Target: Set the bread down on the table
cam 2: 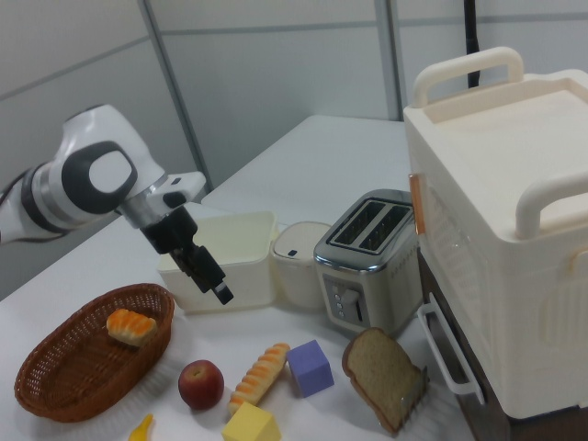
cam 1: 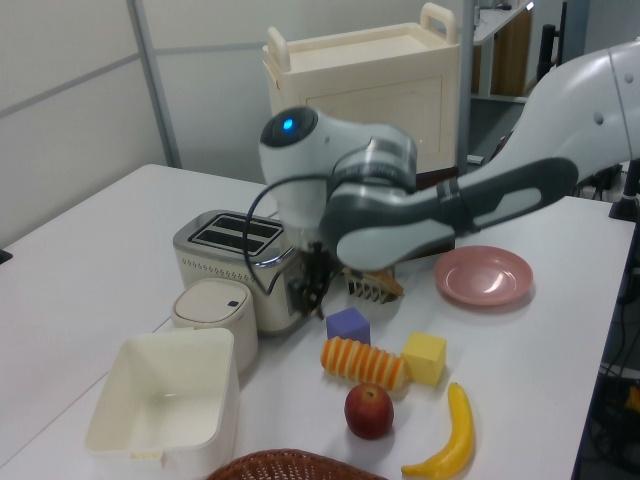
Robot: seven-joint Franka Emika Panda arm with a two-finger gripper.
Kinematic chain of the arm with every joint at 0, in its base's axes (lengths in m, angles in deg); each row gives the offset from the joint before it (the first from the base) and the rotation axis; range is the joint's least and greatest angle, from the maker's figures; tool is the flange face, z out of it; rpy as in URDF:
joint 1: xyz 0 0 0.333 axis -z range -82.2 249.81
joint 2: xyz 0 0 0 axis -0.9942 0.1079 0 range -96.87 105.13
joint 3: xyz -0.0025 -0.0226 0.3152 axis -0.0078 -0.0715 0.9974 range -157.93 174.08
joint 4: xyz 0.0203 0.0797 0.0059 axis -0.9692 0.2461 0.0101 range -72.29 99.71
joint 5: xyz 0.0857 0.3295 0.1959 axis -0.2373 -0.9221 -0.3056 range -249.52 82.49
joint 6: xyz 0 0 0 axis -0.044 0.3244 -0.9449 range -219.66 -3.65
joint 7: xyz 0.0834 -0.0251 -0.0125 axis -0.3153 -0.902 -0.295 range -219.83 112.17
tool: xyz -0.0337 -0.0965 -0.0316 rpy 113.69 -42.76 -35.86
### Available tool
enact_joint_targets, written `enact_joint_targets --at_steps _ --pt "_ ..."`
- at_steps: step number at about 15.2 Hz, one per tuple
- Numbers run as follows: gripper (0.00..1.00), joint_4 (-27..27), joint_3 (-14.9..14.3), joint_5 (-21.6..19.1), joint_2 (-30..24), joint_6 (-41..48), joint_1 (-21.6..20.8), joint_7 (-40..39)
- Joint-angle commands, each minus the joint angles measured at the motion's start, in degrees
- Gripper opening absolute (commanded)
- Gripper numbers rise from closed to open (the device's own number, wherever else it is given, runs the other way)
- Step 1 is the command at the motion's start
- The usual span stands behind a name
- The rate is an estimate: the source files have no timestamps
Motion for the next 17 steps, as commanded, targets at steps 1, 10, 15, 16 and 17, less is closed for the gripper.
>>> enact_joint_targets --at_steps 1,10,15,16,17 --pt "1.0 -5.51 -2.55 -3.17 -3.11 10.1 2.85 -9.03" --pt "1.0 -13.89 -19.7 -19.52 -5.05 13.47 2.42 -25.77" --pt "1.0 -13.45 -25.28 -23.92 -4.87 13.29 -5.45 -25.15" --pt "1.0 -13.45 -26.72 -25.15 -4.87 13.29 -6.53 -25.24" --pt "1.0 -13.53 -27.0 -26.55 -4.96 13.29 -6.54 -25.67"
